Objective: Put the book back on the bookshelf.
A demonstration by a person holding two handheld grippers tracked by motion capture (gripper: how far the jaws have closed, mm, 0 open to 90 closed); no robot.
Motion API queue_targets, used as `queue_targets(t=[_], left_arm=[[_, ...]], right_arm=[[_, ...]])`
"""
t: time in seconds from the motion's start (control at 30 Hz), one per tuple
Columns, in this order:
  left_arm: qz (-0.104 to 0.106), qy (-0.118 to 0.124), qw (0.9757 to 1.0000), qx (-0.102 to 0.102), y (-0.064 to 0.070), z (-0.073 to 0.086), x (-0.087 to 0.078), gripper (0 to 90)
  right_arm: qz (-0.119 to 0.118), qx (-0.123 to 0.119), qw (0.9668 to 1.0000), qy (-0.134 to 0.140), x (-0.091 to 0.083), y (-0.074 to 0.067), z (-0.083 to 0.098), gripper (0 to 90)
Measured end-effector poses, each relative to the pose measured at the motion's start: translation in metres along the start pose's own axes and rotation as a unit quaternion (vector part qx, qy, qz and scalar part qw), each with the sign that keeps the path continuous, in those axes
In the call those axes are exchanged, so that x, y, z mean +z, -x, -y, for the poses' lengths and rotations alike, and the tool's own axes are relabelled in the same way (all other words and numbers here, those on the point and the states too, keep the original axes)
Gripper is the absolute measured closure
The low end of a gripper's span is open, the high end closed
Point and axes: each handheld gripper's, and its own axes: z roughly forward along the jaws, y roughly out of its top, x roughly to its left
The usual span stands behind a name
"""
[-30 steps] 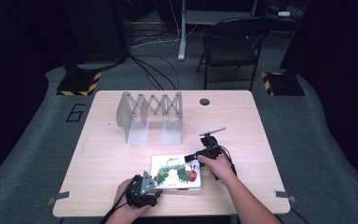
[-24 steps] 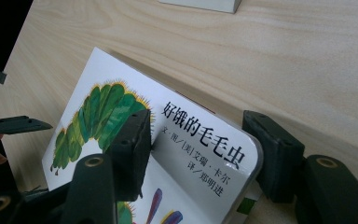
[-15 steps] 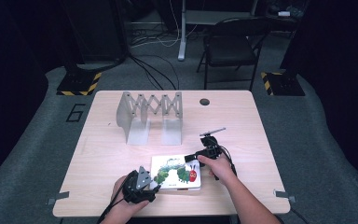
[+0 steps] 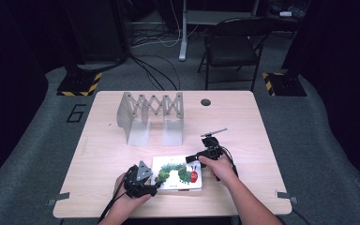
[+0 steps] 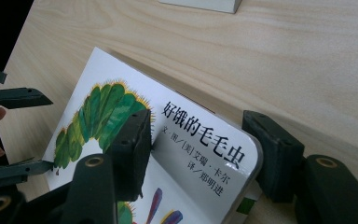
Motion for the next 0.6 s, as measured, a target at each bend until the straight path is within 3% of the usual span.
queue_targets(t=[0.1,0.13,0.23,0.27,0.37,0.57,0.6], left_arm=[[0.001,0.006,0.9999,-0.01,-0.002,0.002,0.001,32.7],[0.015,0.01,0.9993,-0.033,-0.004,0.004,0.002,32.8],[0.017,0.016,0.9988,-0.042,-0.007,0.006,0.002,33.4],[0.031,0.015,0.998,-0.054,-0.01,0.008,0.003,33.4],[0.04,0.019,0.9965,-0.07,-0.013,0.009,0.004,33.4],[0.039,0.034,0.9965,-0.066,-0.013,0.011,0.006,34.0],[0.041,0.032,0.9955,-0.08,-0.012,0.011,0.006,34.2]], right_arm=[[-0.001,-0.002,1.0,-0.003,-0.001,0.0,0.0,43.5],[0.0,0.0,1.0,0.0,0.0,0.0,0.0,43.5],[0.001,0.002,1.0,0.0,0.0,0.0,0.0,43.5],[0.001,0.0,1.0,0.0,0.0,0.0,0.0,43.4],[0.002,-0.001,1.0,0.001,0.0,0.0,0.0,43.4],[0.002,-0.001,1.0,0.001,0.0,-0.001,0.0,43.4],[0.002,-0.001,1.0,0.001,0.0,-0.001,0.0,43.4]])
